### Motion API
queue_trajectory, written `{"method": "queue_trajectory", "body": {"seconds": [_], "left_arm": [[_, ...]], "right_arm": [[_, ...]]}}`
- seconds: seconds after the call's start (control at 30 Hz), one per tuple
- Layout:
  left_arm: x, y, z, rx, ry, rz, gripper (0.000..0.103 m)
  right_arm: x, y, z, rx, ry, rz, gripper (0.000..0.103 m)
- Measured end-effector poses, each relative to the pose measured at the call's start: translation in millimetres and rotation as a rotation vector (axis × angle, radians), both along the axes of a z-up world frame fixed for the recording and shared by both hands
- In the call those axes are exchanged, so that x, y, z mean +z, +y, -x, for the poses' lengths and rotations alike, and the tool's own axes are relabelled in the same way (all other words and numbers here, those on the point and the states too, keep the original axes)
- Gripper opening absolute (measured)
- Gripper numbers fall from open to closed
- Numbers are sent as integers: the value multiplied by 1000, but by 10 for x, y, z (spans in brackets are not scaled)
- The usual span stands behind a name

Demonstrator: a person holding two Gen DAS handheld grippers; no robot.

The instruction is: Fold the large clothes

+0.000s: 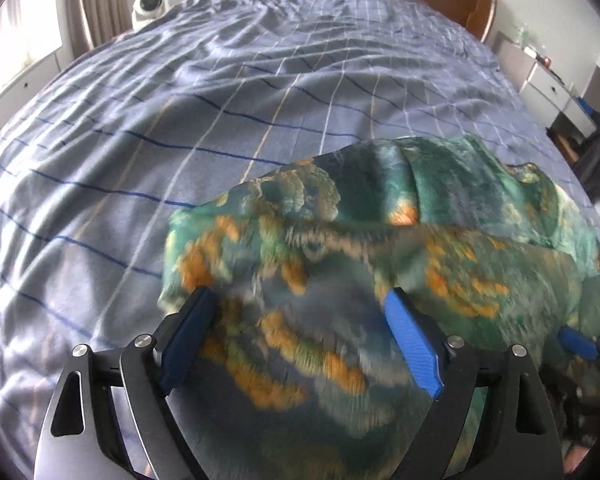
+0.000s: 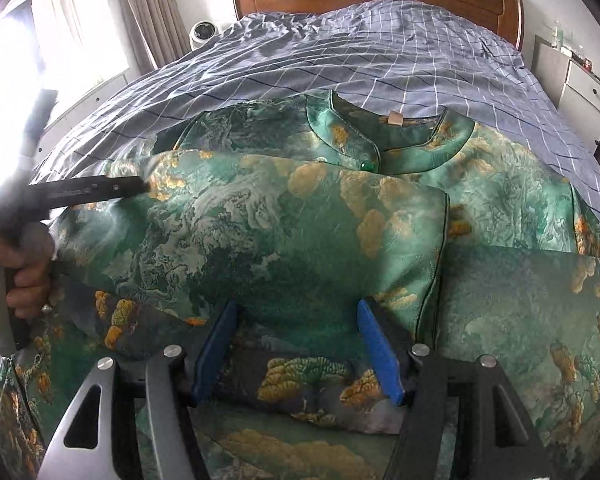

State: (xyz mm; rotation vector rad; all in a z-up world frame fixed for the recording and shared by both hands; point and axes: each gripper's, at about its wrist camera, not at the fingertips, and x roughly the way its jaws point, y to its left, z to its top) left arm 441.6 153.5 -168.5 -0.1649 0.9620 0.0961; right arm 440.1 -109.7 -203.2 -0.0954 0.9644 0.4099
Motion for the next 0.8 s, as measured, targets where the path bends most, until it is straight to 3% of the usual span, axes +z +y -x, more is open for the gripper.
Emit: {"method": "queue_trajectory", "body": {"seconds": [0.23, 0.33, 0.4, 0.6, 0.7, 0.8], "left_arm": [[495, -188, 839, -140, -92, 15, 89], [564, -378, 1328, -215, -98, -27, 91], [530, -551, 1745, -275, -95, -72, 92], [301, -988, 2419, -371, -54, -163, 93], [142, -1158, 2593, -397, -7, -149, 94], [-123, -1278, 2599, -397, 52, -163, 96]], "right_arm": [[357, -107, 125, 0, 37, -9, 66], [538, -285, 395, 20, 34, -39, 68], [615, -454, 679, 41, 26, -17, 68], [628, -866, 1574, 72, 58, 68, 68], [633, -996, 1960, 43, 40, 106, 68], [423, -1112, 2157, -5, 73, 103, 68]]}}
